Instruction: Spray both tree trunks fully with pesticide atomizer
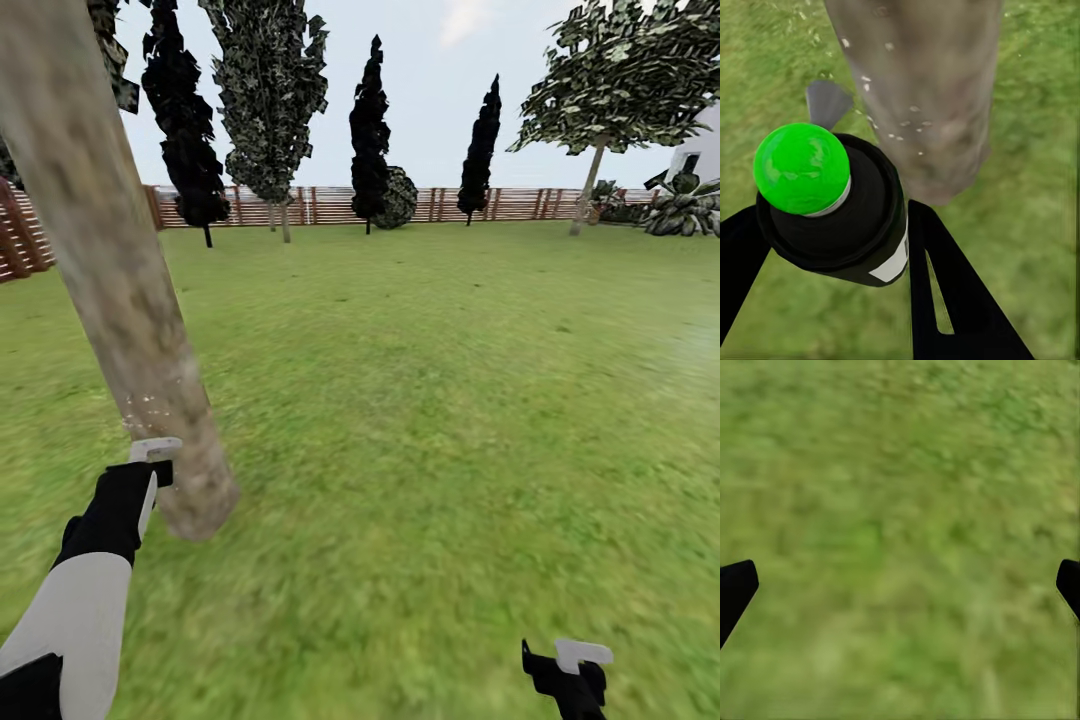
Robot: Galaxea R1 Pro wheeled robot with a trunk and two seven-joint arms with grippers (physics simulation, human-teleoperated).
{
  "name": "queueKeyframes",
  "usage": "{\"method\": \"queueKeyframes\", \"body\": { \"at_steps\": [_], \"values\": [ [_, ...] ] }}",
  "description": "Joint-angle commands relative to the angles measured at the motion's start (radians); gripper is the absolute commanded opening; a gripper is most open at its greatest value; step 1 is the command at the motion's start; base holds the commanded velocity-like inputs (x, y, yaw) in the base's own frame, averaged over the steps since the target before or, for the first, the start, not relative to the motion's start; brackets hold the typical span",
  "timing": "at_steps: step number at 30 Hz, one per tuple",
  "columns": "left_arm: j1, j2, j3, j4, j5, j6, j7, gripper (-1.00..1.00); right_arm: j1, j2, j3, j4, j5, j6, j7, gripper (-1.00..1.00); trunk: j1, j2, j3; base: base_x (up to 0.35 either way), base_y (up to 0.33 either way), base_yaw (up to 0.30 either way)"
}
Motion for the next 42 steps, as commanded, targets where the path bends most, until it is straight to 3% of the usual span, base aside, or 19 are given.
{"method": "queueKeyframes", "body": {
  "at_steps": [1, 12, 20, 30, 40, 41, 42],
  "values": [
    [-0.001, 0.000, 0.000, -0.001, -0.001, 0.005, 0.002, -1.00, 0.000, 0.000, 0.008, 0.000, -0.005, -0.001, -0.004, 1.00, 0.000, 0.000, -0.001, 0.142, -0.239, 0.018],
    [0.007, 0.014, 0.010, 0.017, -0.003, -0.002, 0.013, -1.00, 0.000, 0.000, 0.008, 0.000, -0.005, -0.001, -0.004, 1.00, 0.000, 0.000, -0.001, 0.122, -0.255, 0.060],
    [0.034, 0.009, 0.011, 0.046, 0.002, -0.004, 0.053, -1.00, 0.000, 0.000, 0.008, 0.000, -0.005, -0.001, -0.004, 1.00, 0.000, 0.000, -0.001, 0.194, -0.221, 0.273],
    [0.064, 0.001, 0.011, 0.047, 0.005, -0.006, 0.056, -1.00, 0.000, 0.000, 0.008, 0.000, -0.005, -0.001, -0.004, 1.00, 0.000, 0.000, -0.001, 0.209, -0.197, 0.018],
    [0.084, 0.008, 0.017, 0.133, 0.002, -0.029, 0.076, -1.00, 0.000, 0.000, 0.008, 0.000, -0.005, -0.001, -0.004, 1.00, 0.000, 0.000, -0.001, 0.182, -0.220, 0.250],
    [0.084, 0.009, 0.022, 0.133, 0.003, -0.029, 0.086, -1.00, 0.000, 0.000, 0.008, 0.000, -0.005, -0.001, -0.004, 1.00, 0.000, 0.000, -0.001, 0.273, -0.158, 0.134],
    [0.084, 0.013, 0.051, 0.133, 0.003, -0.029, 0.090, -1.00, 0.000, 0.000, 0.008, 0.000, -0.005, -0.001, -0.004, 1.00, 0.000, 0.000, -0.001, 0.280, -0.147, 0.044]
  ]
}}
